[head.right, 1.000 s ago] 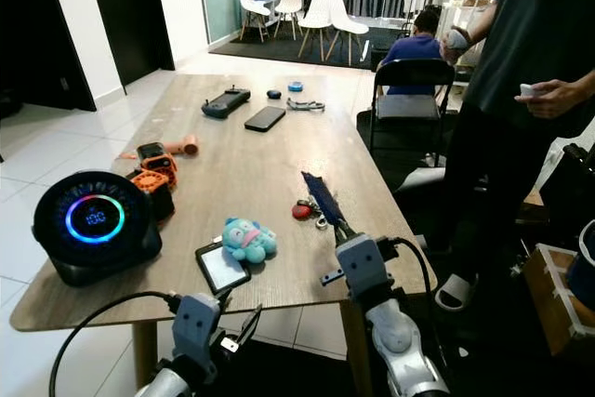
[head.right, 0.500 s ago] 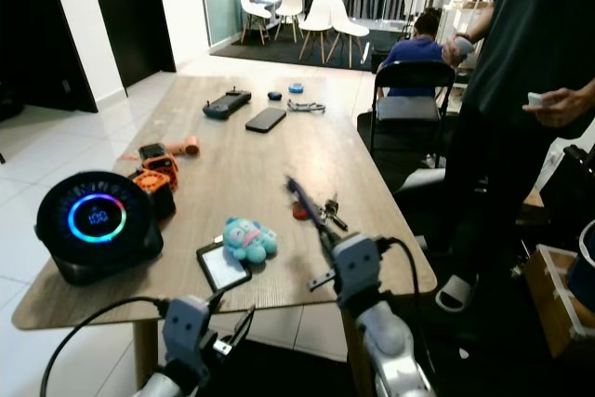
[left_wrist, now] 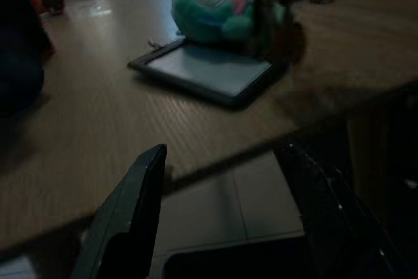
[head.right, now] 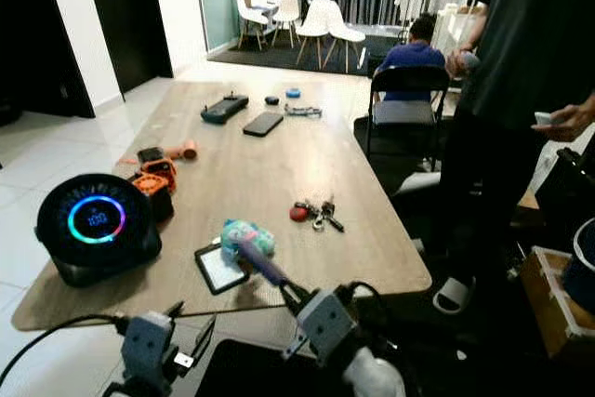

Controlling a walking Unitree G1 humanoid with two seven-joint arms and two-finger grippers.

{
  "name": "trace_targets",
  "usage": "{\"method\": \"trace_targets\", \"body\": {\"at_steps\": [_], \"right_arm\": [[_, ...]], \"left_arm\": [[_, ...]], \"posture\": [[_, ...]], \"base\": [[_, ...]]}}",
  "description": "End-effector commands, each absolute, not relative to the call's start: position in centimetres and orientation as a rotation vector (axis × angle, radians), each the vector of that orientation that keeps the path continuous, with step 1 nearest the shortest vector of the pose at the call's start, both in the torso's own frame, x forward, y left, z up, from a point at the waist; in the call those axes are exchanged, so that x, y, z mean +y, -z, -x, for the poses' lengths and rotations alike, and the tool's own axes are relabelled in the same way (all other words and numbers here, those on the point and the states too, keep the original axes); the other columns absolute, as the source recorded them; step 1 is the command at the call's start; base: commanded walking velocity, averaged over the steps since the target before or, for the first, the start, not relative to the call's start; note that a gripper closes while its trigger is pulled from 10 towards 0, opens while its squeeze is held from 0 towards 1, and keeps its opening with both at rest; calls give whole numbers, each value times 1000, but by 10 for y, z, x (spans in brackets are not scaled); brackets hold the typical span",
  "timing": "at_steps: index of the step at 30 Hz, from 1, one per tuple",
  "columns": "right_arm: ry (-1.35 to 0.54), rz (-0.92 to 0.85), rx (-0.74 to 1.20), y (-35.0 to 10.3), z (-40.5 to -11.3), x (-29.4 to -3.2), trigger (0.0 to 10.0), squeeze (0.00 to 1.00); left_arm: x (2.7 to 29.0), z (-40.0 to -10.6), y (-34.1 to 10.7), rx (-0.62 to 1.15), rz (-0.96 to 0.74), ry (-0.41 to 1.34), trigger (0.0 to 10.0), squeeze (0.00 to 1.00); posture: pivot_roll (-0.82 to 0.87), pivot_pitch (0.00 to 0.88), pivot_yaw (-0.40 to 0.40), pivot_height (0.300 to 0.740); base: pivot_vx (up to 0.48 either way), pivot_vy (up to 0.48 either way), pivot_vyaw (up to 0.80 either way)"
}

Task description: Hang keys on a hook

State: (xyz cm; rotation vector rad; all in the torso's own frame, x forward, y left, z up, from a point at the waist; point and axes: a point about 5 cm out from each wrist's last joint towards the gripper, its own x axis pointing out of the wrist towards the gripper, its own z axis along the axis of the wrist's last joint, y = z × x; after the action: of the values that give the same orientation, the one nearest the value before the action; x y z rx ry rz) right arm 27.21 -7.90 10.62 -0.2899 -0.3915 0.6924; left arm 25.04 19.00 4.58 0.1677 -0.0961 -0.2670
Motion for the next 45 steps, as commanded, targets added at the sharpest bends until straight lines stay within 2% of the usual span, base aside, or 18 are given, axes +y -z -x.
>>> {"method": "trace_targets", "body": {"at_steps": [1, 5, 10, 11, 12, 13, 20, 27, 45], "right_arm": [[-724, 299, -413, -108, -267, -73, 10000, 0], [-728, 295, -415, -108, -265, -72, 10000, 0], [-736, 295, -417, -109, -264, -73, 10000, 0], [-736, 295, -417, -109, -264, -73, 10000, 0], [-770, 286, -401, -107, -261, -72, 10000, 0], [-785, 280, -391, -106, -260, -71, 10000, 0], [-976, 301, -257, -87, -248, -62, 10000, 0], [-1123, 319, -122, -69, -235, -62, 10000, 0], [-1115, 272, -65, -69, -231, -69, 10000, 0]], "left_arm": [[203, -237, -26, 18, -150, 247, 10000, 0], [195, -230, -29, -7, -45, 363, 10000, 0], [180, -225, -39, -51, 8, 509, 10000, 0], [180, -225, -39, -51, 8, 509, 10000, 0], [166, -220, -44, -53, 17, 644, 10000, 0], [162, -219, -45, -51, 18, 684, 10000, 0], [152, -209, -35, -2, -62, 855, 10000, 0], [161, -211, -29, 36, -137, 828, 10000, 0], [186, -227, -11, 153, -291, 535, 10000, 0]], "posture": [[31, 84, -41, 740], [29, 86, -41, 740], [32, 86, -43, 740], [32, 86, -43, 740], [32, 86, -43, 740], [32, 86, -43, 740], [30, 83, -38, 740], [31, 81, -38, 740], [29, 81, -39, 740]], "base": [[0, 0, 0], [0, 0, 0], [0, 0, 0], [0, 0, 0], [0, 0, 0], [0, 0, 0], [0, 0, 0], [0, 0, 0], [0, 0, 0]]}}
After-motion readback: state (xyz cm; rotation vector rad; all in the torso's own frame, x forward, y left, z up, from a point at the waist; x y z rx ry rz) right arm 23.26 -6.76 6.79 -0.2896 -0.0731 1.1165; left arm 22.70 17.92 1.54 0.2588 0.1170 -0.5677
